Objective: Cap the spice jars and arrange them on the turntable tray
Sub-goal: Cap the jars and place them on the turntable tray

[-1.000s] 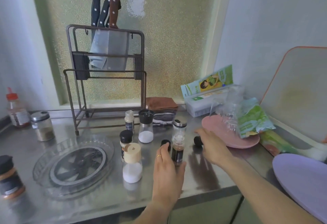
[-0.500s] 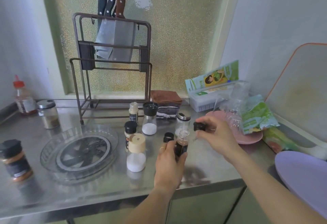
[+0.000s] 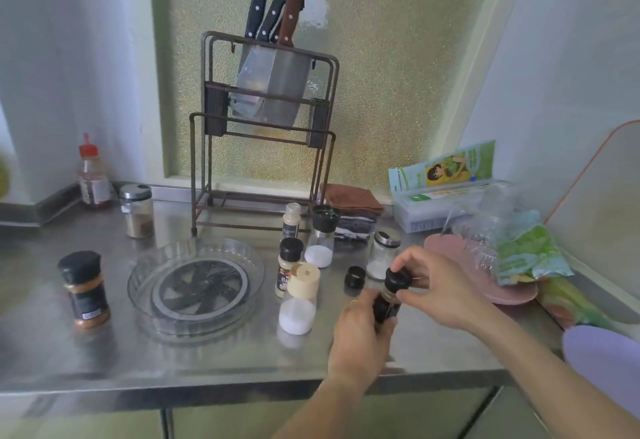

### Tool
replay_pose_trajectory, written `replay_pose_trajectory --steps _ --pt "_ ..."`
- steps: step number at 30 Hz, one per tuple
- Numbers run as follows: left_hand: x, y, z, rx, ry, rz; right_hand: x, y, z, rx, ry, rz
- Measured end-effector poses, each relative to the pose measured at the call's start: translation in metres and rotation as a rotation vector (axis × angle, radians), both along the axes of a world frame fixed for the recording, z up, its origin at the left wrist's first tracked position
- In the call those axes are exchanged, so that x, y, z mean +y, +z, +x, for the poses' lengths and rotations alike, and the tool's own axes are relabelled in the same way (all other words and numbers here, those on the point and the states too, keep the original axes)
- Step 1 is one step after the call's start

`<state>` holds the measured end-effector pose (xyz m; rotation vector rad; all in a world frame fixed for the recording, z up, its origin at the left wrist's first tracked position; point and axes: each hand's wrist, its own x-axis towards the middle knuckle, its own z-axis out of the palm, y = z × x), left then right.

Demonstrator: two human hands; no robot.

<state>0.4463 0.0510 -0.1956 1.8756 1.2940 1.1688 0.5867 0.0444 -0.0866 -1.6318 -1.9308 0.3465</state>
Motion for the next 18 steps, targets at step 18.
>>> replay_pose_trajectory --steps 18 --pt "0.005 -0.006 0.0 -0.038 0.007 0.017 0.008 0.039 -0.029 -0.689 -0.089 -0.15"
